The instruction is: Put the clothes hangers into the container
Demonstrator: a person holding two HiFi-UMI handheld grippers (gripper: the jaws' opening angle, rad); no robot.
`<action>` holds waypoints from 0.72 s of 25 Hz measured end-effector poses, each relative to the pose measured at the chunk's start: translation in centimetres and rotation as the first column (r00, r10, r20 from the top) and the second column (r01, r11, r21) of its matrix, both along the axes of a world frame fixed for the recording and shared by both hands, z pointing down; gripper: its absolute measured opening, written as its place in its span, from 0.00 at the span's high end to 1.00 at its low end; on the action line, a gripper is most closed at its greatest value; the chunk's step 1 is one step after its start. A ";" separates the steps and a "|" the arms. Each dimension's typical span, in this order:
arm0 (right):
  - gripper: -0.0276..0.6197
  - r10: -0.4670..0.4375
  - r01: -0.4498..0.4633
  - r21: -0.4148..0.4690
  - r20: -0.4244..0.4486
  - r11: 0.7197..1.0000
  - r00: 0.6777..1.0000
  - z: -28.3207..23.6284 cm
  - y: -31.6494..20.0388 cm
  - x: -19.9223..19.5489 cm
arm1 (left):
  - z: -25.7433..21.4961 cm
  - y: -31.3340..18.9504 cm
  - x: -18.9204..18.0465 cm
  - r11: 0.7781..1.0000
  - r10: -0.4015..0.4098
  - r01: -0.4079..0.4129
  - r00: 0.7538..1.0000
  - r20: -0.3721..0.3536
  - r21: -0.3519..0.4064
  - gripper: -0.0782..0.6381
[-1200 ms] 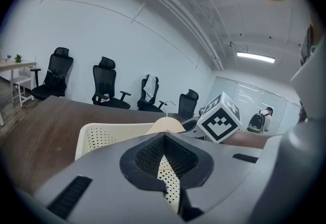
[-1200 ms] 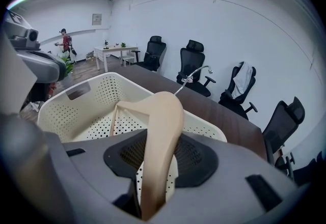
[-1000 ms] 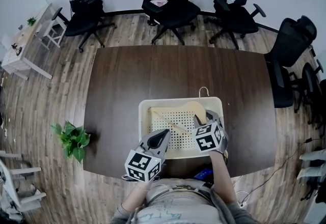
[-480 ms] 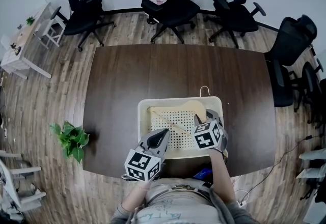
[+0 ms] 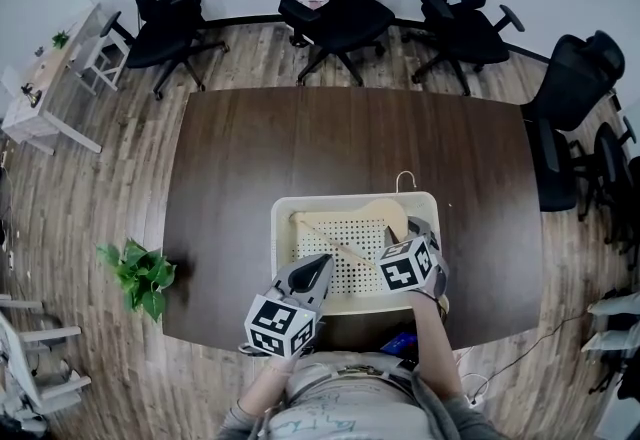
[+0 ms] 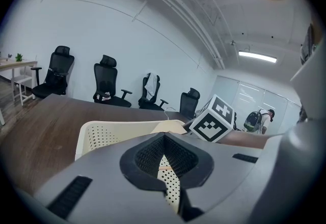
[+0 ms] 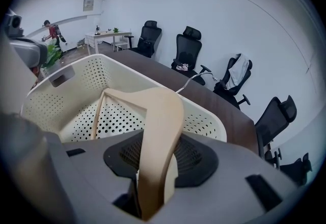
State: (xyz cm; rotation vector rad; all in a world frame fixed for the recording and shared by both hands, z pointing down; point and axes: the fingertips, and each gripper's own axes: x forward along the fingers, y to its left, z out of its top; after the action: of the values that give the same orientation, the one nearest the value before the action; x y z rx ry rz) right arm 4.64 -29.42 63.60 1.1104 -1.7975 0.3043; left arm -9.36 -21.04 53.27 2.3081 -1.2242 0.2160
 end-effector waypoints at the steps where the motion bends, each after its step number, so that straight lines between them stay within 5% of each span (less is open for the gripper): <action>1: 0.72 0.000 0.000 0.003 -0.009 1.000 1.000 0.0 -0.1 0.1 | 0.0 -0.1 0.0 1.000 -0.001 0.001 1.000 0.000 0.000 0.88; 8: 0.73 -0.008 0.010 0.017 -0.090 1.000 0.996 0.3 -0.3 0.5 | 0.1 -0.4 0.0 1.000 0.003 -0.003 1.000 -0.001 -0.004 0.88; 18: 0.72 -0.004 0.006 0.021 -0.098 1.000 0.995 0.5 -0.4 0.6 | 0.2 -0.6 -0.1 1.000 0.004 -0.004 1.000 -0.001 -0.005 0.88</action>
State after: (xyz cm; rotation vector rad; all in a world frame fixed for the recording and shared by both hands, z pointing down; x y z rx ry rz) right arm 5.26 -29.80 64.05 1.1171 -1.7197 0.2242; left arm -9.49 -21.67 53.51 2.3061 -1.2178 0.2196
